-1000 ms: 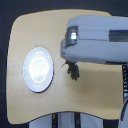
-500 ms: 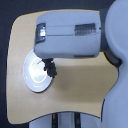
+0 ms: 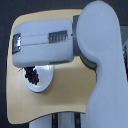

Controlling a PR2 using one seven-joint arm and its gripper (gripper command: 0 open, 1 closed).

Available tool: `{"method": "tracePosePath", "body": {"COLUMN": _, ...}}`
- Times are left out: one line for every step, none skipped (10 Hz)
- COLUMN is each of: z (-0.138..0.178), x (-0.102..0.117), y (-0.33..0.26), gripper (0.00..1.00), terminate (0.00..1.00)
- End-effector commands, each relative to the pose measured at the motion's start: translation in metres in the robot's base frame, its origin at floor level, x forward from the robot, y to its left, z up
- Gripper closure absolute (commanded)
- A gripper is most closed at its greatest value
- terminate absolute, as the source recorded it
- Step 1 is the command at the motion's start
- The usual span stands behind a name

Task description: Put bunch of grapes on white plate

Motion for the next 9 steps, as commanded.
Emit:
{"method": "tracePosePath", "body": {"z": -0.050, "x": -0.021, "y": 0.030, "gripper": 1.00, "terminate": 0.00}}
{"method": "tracePosePath", "body": {"z": -0.058, "x": -0.019, "y": 0.021, "gripper": 1.00, "terminate": 0.00}}
{"method": "tracePosePath", "body": {"z": -0.062, "x": -0.017, "y": 0.018, "gripper": 1.00, "terminate": 0.00}}
{"method": "tracePosePath", "body": {"z": -0.063, "x": -0.013, "y": 0.016, "gripper": 1.00, "terminate": 0.00}}
{"method": "tracePosePath", "body": {"z": -0.062, "x": -0.006, "y": 0.012, "gripper": 1.00, "terminate": 0.00}}
{"method": "tracePosePath", "body": {"z": -0.061, "x": -0.003, "y": 0.009, "gripper": 1.00, "terminate": 0.00}}
{"method": "tracePosePath", "body": {"z": -0.062, "x": -0.004, "y": 0.006, "gripper": 1.00, "terminate": 0.00}}
{"method": "tracePosePath", "body": {"z": -0.064, "x": -0.005, "y": 0.002, "gripper": 1.00, "terminate": 0.00}}
{"method": "tracePosePath", "body": {"z": -0.066, "x": -0.004, "y": -0.007, "gripper": 1.00, "terminate": 0.00}}
